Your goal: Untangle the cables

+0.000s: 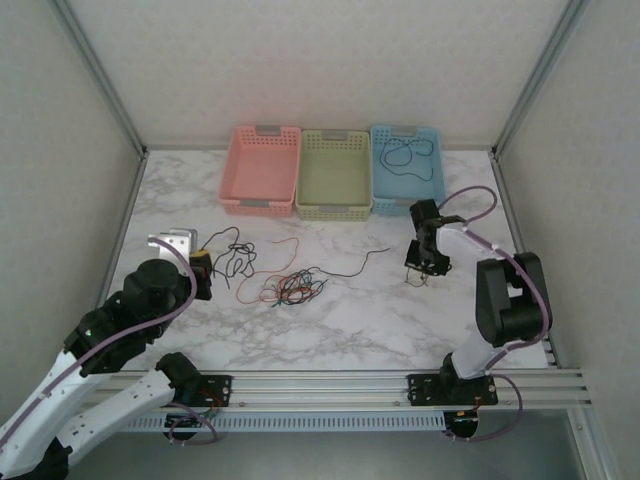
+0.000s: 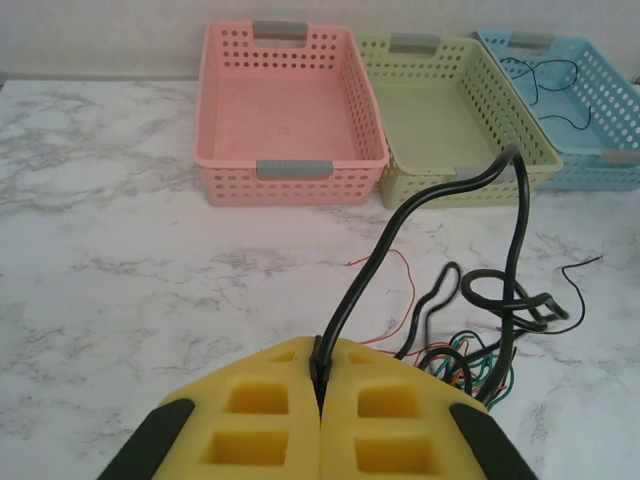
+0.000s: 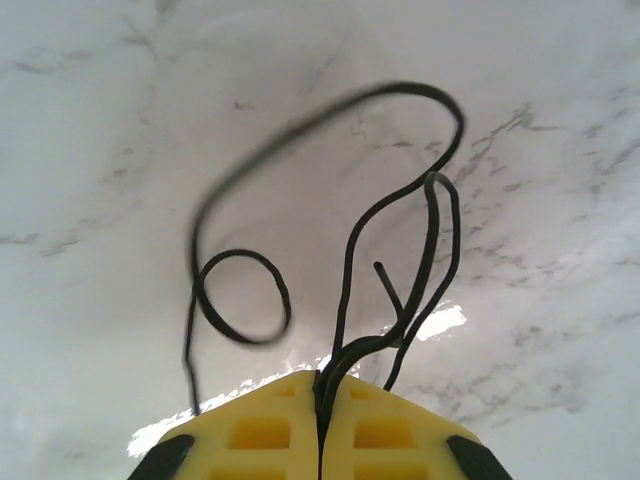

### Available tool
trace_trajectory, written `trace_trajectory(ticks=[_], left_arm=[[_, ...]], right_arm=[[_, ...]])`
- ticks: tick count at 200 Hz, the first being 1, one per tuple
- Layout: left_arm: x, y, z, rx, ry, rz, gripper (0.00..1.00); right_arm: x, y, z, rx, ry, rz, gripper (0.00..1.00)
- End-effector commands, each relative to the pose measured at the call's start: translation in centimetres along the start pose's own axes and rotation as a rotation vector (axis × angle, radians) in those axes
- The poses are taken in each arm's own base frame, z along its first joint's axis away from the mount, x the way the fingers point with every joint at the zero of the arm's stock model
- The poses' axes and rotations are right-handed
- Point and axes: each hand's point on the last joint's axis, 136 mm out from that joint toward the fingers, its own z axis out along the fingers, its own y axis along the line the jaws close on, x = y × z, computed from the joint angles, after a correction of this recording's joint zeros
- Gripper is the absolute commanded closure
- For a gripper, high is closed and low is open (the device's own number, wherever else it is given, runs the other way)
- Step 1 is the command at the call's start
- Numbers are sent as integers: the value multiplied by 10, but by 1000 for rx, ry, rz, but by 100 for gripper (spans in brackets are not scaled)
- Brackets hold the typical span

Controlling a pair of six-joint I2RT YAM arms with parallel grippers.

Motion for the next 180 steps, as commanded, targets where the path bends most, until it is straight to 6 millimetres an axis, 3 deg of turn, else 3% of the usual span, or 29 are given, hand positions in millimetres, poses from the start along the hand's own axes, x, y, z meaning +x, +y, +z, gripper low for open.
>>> trace_trajectory(ticks=[1, 32, 66, 104, 147, 160, 180], left_arm=[[-2, -1, 0, 10, -17, 6, 100], [-1, -1, 1, 8, -13, 9, 100], [1, 0, 2, 5, -8, 14, 100], [2, -1, 4, 1, -2, 24, 100], [-1, -3, 1, 14, 3, 18, 100], [-2, -3, -2, 17, 6, 20, 100], [-2, -2, -5, 21, 4, 13, 100]], right_arm=[[-35, 5, -53, -49, -150, 6, 100], [-93, 17, -115, -108, -365, 22, 100], [-163, 32, -149, -74, -519, 51, 100], [-230, 51, -143, -54, -539, 111, 100], [-272, 92, -111, -108, -466, 112, 98], [-278, 103, -98, -128, -441, 109, 90], [-281, 111, -82, -131, -402, 112, 66]])
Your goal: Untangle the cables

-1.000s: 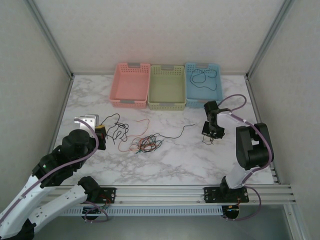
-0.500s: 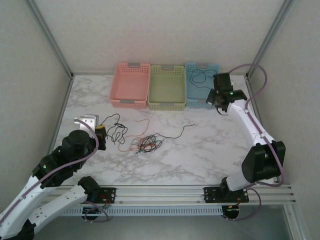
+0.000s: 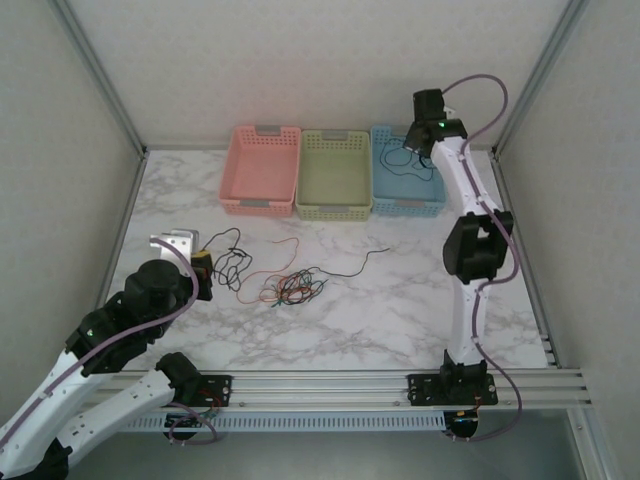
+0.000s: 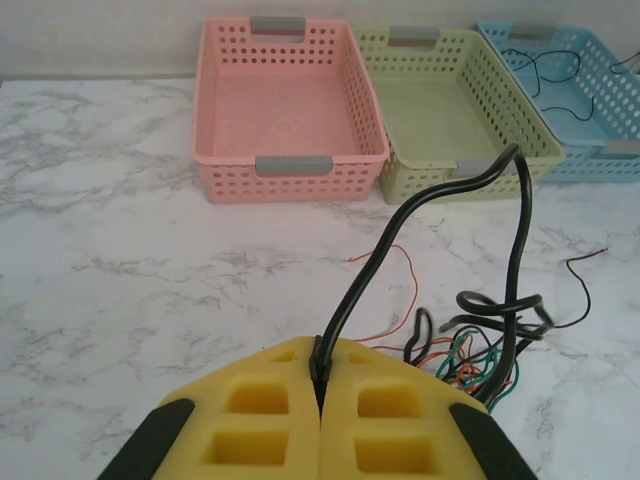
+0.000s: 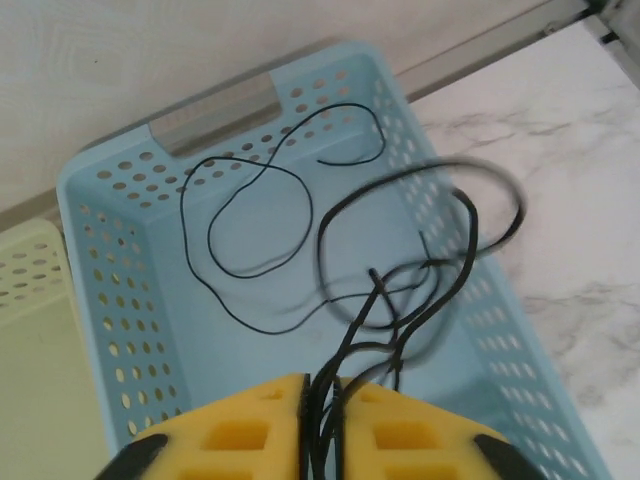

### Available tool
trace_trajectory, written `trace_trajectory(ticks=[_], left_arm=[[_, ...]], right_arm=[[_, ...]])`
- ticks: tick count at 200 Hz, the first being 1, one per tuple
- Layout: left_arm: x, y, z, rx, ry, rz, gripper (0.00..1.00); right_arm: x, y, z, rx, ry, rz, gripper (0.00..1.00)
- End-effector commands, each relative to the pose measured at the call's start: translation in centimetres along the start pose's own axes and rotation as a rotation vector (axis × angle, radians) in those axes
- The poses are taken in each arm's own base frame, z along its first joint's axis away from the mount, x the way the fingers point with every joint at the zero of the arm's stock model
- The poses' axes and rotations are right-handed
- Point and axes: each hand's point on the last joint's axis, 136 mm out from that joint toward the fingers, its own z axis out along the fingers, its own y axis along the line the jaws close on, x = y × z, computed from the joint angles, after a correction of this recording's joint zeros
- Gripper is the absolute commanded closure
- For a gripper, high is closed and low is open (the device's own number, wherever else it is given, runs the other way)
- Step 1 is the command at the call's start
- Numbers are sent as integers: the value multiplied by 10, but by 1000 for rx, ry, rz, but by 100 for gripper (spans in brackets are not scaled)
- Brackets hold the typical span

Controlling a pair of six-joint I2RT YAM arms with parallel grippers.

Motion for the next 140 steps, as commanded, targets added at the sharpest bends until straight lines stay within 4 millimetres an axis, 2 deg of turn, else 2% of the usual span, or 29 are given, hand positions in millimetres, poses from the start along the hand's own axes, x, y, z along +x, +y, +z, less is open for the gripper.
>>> trace_trajectory(ticks=[1, 16, 26, 39, 57, 75, 85, 91, 106, 118, 129, 140], left_arm=[[-6, 0, -8, 18, -5, -5, 100], [-6, -2, -8, 31, -5, -15, 100], [-6, -4, -9, 40, -2, -18, 100], [-6, -6, -9, 49, 1, -19, 100], [-8, -11, -8, 75, 2, -25, 100], [-10, -24, -8, 142, 2, -42, 100], [-11, -34, -8, 193, 4, -47, 100], [-11, -39, -8, 223, 6, -46, 100], [-12, -50, -5, 271, 5, -52, 100], [-14, -57, -2, 295, 11, -57, 100], [-15, -63, 1, 309, 20, -62, 100], [-17, -68, 3, 324, 27, -63, 100]], right_arm=[[14, 4, 6, 1, 86, 4, 65], [20, 7, 11, -11, 114, 14, 50], [22, 9, 10, -26, 128, 20, 44], [25, 9, 5, -33, 142, 24, 42], [26, 13, -14, -67, 152, 9, 43], [31, 33, -51, -172, 146, -36, 46], [48, 48, -71, -252, 166, -66, 47], [53, 58, -92, -318, 157, -77, 48], [82, 83, -134, -496, 144, -111, 50], [112, 100, -164, -652, 133, -156, 51], [136, 109, -199, -796, 102, -199, 52], [159, 114, -226, -914, 81, -256, 52]])
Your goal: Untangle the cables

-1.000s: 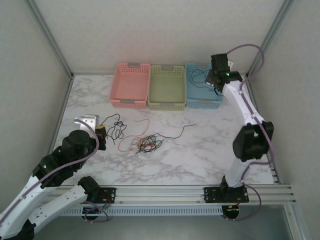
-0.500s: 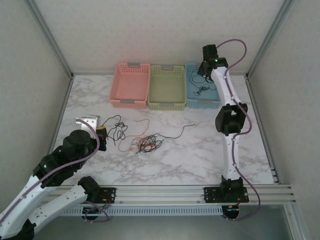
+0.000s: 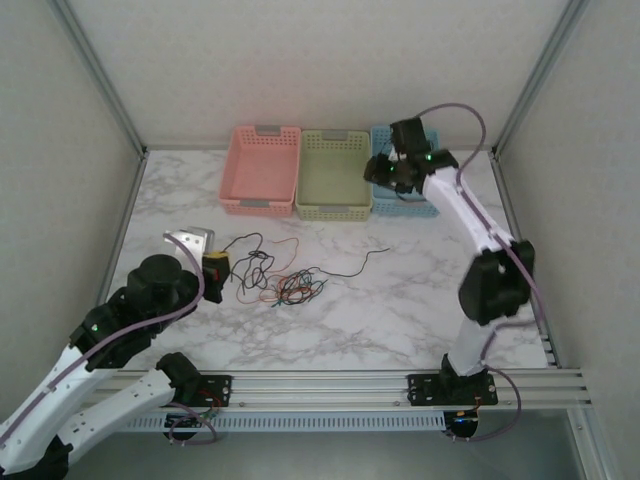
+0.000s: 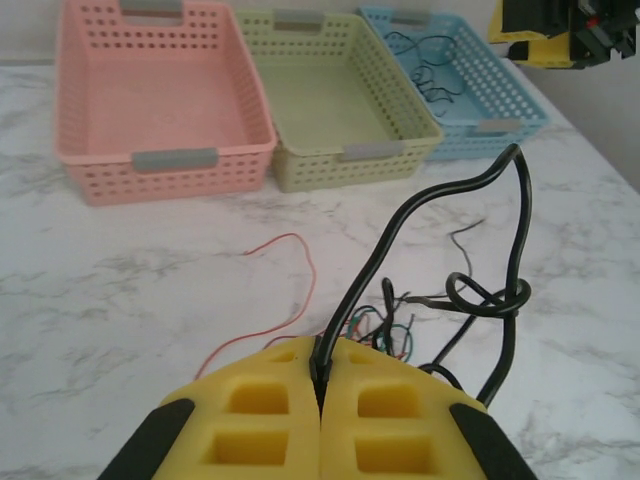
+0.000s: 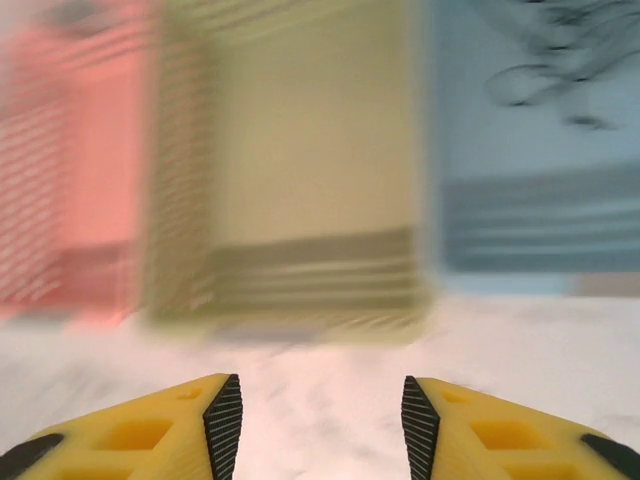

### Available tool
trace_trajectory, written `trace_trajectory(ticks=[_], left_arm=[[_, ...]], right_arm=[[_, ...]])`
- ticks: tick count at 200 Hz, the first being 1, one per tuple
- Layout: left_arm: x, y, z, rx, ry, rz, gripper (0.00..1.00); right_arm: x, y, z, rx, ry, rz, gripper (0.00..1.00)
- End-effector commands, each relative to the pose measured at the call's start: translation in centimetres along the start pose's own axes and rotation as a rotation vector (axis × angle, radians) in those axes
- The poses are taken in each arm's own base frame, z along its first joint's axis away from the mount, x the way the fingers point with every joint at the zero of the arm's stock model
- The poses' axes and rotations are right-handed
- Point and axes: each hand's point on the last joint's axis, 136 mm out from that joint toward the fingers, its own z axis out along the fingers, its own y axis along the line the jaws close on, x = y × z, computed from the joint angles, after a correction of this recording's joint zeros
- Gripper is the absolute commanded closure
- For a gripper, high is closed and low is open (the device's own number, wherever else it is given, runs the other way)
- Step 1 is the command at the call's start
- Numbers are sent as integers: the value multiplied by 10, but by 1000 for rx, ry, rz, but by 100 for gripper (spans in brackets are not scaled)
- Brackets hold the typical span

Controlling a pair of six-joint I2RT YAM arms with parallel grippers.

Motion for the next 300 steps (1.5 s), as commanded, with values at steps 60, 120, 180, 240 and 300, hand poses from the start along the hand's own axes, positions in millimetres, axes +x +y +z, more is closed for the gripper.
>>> trace_trajectory(ticks=[60, 120, 180, 240, 300], left_arm=[[-22, -44, 24, 179, -5, -48, 100], [-23, -49, 32, 187, 10, -53, 100], [-23, -49, 31, 193, 8, -61, 100], [-24, -52, 28, 211, 9, -70, 100], [-23, -53, 28, 214, 14, -75, 100]], right_arm=[[145, 133, -99, -765, 35, -518, 46], [188, 152, -128, -983, 25, -700, 43], [198, 169, -111, -947, 21, -762, 47], [203, 170, -103, -944, 32, -751, 55], [193, 173, -103, -931, -26, -752, 58]])
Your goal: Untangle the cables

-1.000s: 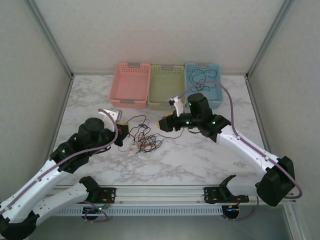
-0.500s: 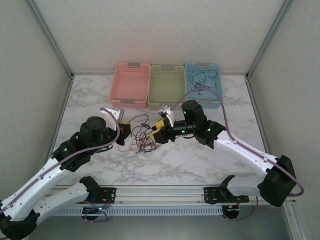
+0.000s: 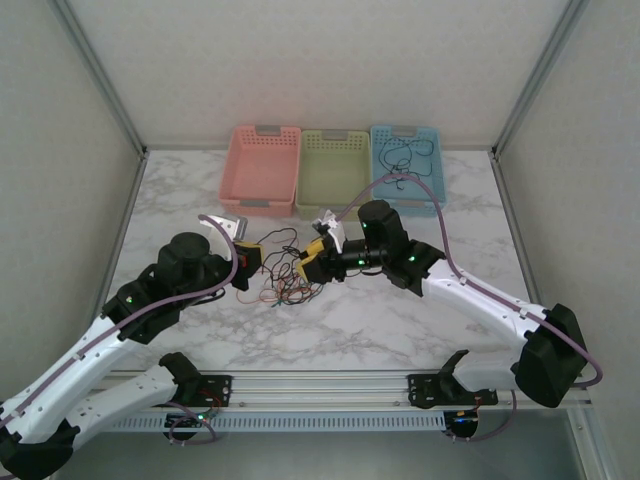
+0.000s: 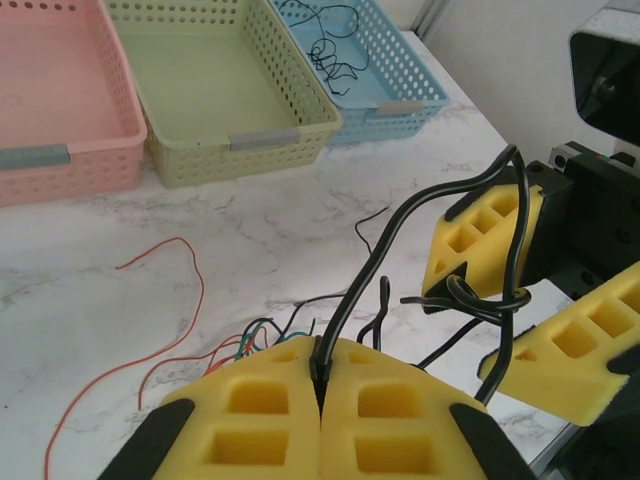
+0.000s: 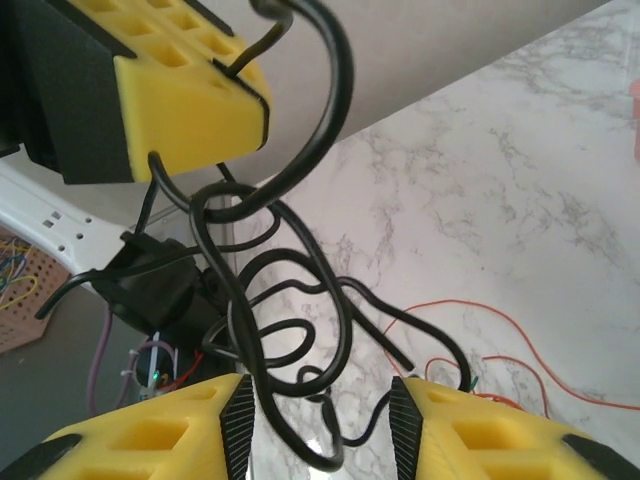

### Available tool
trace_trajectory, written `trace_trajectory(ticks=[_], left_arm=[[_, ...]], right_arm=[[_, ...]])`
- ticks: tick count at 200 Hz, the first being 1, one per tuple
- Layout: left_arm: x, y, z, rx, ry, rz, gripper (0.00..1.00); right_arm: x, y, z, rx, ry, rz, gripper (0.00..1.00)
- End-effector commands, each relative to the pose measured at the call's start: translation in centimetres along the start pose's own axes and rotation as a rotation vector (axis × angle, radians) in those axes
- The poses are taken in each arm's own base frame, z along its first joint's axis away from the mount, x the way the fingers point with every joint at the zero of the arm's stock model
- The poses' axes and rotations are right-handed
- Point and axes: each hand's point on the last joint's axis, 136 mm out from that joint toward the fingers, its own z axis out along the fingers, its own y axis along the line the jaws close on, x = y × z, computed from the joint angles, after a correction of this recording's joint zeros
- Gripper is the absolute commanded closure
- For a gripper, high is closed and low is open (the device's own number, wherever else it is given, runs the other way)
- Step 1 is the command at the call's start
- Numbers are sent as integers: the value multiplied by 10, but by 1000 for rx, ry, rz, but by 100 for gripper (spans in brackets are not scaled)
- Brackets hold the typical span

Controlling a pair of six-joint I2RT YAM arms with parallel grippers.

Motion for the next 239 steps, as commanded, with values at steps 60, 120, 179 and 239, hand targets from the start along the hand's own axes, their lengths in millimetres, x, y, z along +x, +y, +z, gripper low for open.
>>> trace_trajectory(ticks=[60, 120, 179, 239], left_arm=[[-19, -1, -12, -2, -74, -31, 100], [-21, 36, -30, -202, -124, -37, 100], [-21, 62, -57, -334, -167, -14, 100], [-20, 77, -81, -418, -180, 34, 100]], right_arm=[[-7, 4, -1, 2, -20, -50, 94], [11, -8, -16, 124, 53, -87, 100], [25, -55, -52, 332, 70, -24, 100], [17, -115, -92, 623, 13, 82, 100]])
